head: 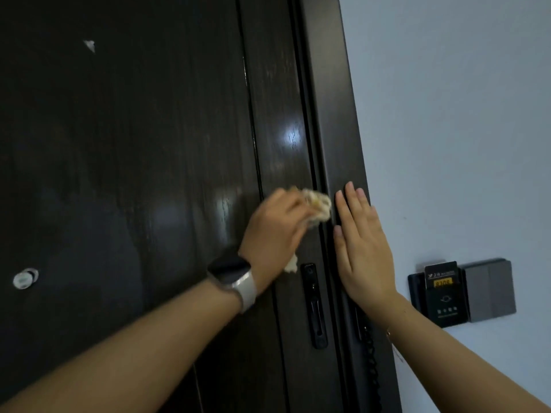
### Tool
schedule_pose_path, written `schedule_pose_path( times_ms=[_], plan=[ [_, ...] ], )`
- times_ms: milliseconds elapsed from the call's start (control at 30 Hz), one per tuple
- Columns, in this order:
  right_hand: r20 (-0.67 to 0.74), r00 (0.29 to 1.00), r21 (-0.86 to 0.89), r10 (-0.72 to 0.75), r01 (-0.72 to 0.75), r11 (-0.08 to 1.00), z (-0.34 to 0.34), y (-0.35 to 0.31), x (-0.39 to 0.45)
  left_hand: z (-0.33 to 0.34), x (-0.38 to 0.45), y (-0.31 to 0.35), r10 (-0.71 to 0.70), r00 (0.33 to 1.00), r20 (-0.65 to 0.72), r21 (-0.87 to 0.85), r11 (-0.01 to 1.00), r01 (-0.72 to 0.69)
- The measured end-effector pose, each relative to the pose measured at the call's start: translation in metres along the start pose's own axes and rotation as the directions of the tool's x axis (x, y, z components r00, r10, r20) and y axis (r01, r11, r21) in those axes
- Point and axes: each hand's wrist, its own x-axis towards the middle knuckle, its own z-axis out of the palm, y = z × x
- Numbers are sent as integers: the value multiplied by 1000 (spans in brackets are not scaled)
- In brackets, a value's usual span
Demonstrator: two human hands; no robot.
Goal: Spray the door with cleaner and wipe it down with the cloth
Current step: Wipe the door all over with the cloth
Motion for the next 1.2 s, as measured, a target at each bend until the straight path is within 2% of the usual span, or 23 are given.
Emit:
schedule_pose_path(
  times_ms=[133, 233, 400, 467, 533, 667, 767, 867, 967, 1067, 1133, 1200],
  plan=[
    [35, 999, 172, -4, -3, 985, -6, 6, 0, 5, -42, 18, 92, 989, 113, -40, 995, -88],
    [28, 999, 142, -17, 13, 990, -4, 7, 1, 1, -19, 6, 137, 979, 151, 47, 988, -146],
    [9, 1000, 137, -13, 12, 991, -1, 6, -3, -6, 55, -23, -99, 994, -37, 66, 993, 101],
    [6, 1000, 149, -10, 9, 989, -2, 6, -2, -1, 61, -18, -116, 991, -70, 44, 992, 119],
    [-4, 1000, 150, -9, 9, 989, -1, 6, -2, 1, 47, -10, -67, 997, -49, 52, 996, 70],
    [9, 1000, 152, -22, 21, 988, -4, 5, -4, -8, -3, 3, 56, 991, 120, 9, 998, -57],
    [21, 1000, 160, -9, 6, 987, -7, 1, -2, -26, -40, -2, 10, 980, 198, 16, 1000, -14],
    [-9, 1000, 185, 4, -2, 983, -5, -14, 1, -71, -76, -19, -108, 984, 142, 50, 994, 102],
    [11, 977, 211, -212, 205, 956, 7, -56, 10, -130, -87, -50, -198, 980, -11, 127, 972, 198],
    [70, 885, 204, -461, 439, 875, 27, -116, 32, -181, -72, -105, -254, 954, -158, 240, 928, 286],
    [74, 830, 175, -553, 535, 826, 42, -153, 51, -211, -58, -144, -289, 936, -198, 275, 900, 337],
    [67, 796, 131, -601, 590, 797, 59, -178, 69, -231, -50, -174, -273, 943, -188, 323, 890, 322]
  ],
)
